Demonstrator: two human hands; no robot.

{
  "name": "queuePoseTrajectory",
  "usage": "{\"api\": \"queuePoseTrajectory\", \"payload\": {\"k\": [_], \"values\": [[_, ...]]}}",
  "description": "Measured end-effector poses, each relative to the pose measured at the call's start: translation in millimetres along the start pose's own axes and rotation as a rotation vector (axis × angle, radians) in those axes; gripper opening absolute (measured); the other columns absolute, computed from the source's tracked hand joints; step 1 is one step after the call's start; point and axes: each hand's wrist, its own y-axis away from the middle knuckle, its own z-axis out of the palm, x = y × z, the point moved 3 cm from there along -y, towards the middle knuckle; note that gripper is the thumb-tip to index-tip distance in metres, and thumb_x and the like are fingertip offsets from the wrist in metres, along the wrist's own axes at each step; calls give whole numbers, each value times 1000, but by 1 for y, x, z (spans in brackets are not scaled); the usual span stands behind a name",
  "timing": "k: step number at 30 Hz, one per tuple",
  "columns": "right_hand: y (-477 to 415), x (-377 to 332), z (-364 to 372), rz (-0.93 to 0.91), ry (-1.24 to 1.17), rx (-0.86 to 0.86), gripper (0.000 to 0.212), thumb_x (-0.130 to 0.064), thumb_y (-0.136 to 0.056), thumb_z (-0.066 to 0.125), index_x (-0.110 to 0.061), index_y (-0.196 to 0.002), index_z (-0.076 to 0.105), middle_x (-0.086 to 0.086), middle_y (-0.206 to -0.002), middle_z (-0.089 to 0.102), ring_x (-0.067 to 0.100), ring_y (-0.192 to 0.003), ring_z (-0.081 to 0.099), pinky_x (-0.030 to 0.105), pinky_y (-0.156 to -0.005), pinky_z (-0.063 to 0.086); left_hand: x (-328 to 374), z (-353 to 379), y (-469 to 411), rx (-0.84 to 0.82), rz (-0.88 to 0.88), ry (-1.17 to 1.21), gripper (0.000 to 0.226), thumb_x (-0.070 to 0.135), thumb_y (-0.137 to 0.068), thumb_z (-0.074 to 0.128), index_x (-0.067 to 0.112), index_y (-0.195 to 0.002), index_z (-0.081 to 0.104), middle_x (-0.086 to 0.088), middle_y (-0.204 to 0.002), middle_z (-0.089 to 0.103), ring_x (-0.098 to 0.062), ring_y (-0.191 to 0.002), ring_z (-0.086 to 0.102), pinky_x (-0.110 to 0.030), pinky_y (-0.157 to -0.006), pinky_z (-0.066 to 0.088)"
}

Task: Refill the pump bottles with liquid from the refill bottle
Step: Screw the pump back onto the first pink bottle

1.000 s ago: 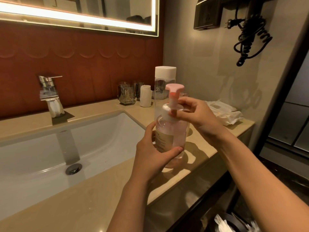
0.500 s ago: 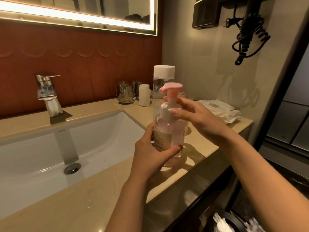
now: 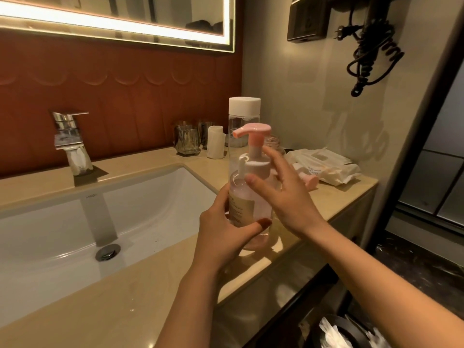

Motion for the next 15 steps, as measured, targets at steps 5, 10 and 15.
{"api": "queuePoseTrajectory", "payload": {"k": [5,10,15], "values": [[22,29,4,75,-173,-64,103,-66,-54,72,-33,-142,31,-6,-138,47,13,-124,47,41,-100,46,0,2,0,-72,-18,19,86,18,-65,82,49,-128,31,36,-100,48,24,-90,48,1,-64,41],[25,40,8,84,-110,-4,79,-54,-55,78,-26,-124,51,-10,-116,62,9,-107,59,30,-87,53,2,1,-2,-67,5,45,81,23,-78,69,41,-140,20,31,-124,35,14,-105,42,2,-74,39],[10,43,13,93,-8,160,63,-39,-64,82,-27,-116,49,-11,-111,58,-2,-98,53,2,-71,43,-1,-2,-1,116,10,-21,70,32,-63,62,34,-126,31,13,-128,40,1,-109,44,-9,-83,36]]}}
